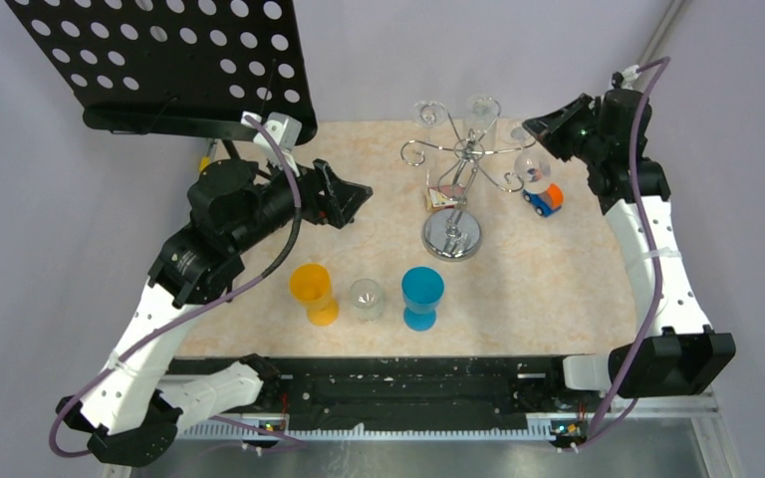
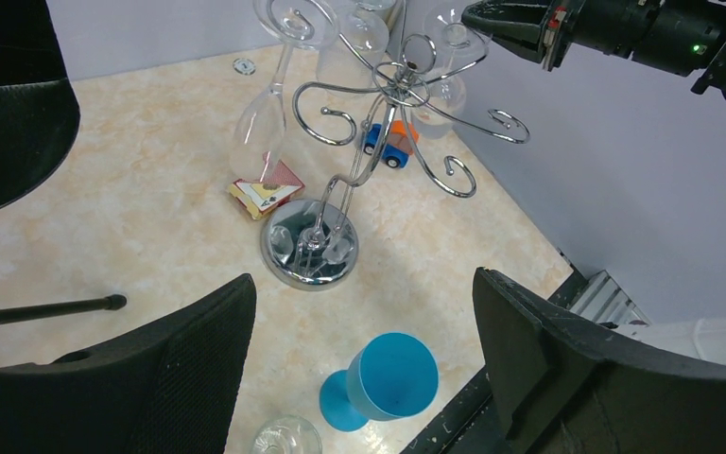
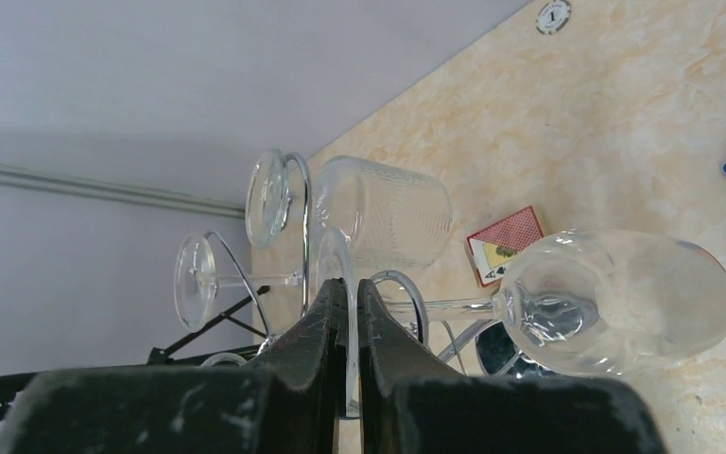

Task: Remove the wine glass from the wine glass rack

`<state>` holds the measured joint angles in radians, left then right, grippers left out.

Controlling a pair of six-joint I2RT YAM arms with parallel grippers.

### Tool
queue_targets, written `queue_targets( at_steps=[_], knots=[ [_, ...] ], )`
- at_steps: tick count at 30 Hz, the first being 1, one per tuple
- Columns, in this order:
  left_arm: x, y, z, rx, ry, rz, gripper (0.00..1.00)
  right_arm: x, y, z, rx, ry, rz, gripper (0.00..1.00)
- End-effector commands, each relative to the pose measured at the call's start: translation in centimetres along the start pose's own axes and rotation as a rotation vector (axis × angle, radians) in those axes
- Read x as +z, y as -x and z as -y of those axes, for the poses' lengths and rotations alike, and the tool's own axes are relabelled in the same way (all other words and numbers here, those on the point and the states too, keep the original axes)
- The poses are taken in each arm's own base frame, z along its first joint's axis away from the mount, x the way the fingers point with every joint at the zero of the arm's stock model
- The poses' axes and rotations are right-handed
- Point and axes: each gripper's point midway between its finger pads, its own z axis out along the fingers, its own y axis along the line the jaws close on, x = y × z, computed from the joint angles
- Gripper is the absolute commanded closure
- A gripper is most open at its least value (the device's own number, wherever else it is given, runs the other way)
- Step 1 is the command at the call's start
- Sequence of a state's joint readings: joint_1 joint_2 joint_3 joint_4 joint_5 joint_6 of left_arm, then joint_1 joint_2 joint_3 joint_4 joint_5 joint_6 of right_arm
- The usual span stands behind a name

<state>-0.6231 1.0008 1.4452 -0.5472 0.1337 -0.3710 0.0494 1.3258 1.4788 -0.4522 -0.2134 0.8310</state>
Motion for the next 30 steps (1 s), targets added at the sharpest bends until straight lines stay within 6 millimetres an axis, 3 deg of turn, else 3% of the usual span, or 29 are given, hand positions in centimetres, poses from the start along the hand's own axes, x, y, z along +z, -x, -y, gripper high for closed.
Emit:
queue_targets(
  at_steps=[1,7,14,23,30],
  knots=[
    [-0.7,1.3,0.3,0.014,-0.004,0.052,0.12,-3.2,2.5,-2.9,0.012,0.075,0.117,1.00],
    [-0.6,1.2,0.2,0.015,-0.004,0.050,0.12,-4.7,3.4,-2.9,0.019,0.045,0.169,1.00],
    [-0.6,1.2,0.2,0.015,-0.004,0.049,0.12,-5.2,2.7,-2.9,0.042,0.049,0.140,1.00],
    [-0.4,1.1,0.3,0.010,-0.008,0.045,0.12,-4.5,0.3,-4.7,0.082,0.187,0.018,1.00],
    [-0.3,1.1,0.3,0.008,-0.008,0.044,0.12,-3.4,0.5,-5.4,0.081,0.257,0.028,1.00]
  ],
)
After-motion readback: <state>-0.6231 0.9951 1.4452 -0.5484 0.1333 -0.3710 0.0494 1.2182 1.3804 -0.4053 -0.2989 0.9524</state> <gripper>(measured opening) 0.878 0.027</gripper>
